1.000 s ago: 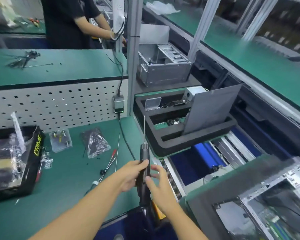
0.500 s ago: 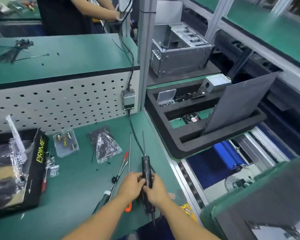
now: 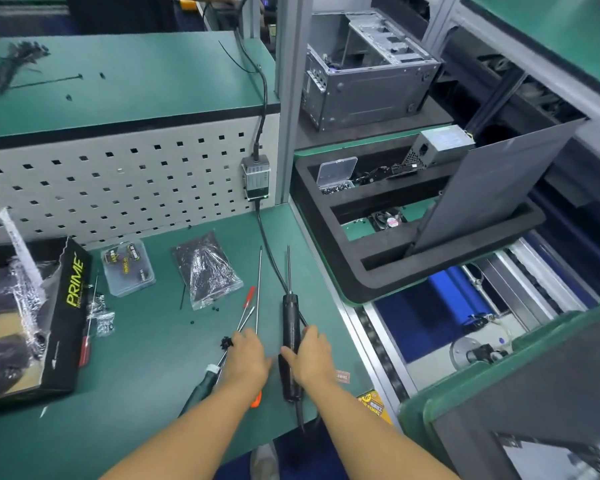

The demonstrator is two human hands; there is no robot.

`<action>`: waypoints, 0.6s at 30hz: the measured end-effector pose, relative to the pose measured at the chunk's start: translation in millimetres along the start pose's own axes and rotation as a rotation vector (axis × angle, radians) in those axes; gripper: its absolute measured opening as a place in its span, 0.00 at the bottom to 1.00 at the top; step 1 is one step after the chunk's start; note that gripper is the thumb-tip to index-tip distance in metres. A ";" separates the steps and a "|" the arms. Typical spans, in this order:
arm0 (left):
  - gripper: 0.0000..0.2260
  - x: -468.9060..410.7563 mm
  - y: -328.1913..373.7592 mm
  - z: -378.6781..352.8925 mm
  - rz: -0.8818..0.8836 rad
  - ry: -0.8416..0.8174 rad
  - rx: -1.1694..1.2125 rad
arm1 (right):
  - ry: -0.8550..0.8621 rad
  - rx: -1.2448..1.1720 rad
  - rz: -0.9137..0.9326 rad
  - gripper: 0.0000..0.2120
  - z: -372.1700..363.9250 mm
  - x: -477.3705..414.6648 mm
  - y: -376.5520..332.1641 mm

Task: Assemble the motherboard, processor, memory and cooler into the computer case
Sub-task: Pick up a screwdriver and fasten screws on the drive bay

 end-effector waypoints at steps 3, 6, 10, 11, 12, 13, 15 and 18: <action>0.16 -2.3 -8.8 -4.2 0.033 -0.004 0.020 | 0.010 0.000 0.010 0.25 2.2 0.6 1.1; 0.09 -5.7 -6.8 1.4 0.009 -0.019 -0.010 | 0.032 -0.009 0.073 0.25 5.9 2.7 1.1; 0.03 -1.2 -2.0 11.9 0.058 -0.118 0.162 | 0.042 -0.010 0.112 0.22 19.8 5.0 5.2; 0.04 2.4 1.2 11.4 0.085 -0.153 0.335 | 0.033 -0.017 0.122 0.21 23.4 5.0 5.1; 0.04 8.8 7.5 11.6 0.103 -0.196 0.515 | 0.014 -0.042 0.134 0.21 27.3 5.7 3.7; 0.06 16.6 17.3 15.0 0.102 -0.227 0.675 | -0.020 -0.100 0.145 0.20 30.4 7.8 1.2; 0.08 30.9 43.7 30.8 0.018 -0.237 0.845 | -0.122 -0.285 0.181 0.17 37.4 17.4 -7.7; 0.08 57.8 88.1 57.6 -0.177 -0.239 0.922 | -0.183 -0.599 0.263 0.05 66.3 37.9 -18.7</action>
Point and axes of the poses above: each hand's wrist, its own x-axis away from the middle knuckle, its own z-axis out of the back of the hand, y = z × x, the point moved 9 cm from there along -x, towards the middle knuckle, and after that the axes turned 13 degrees about x, right-handed, at the moved point
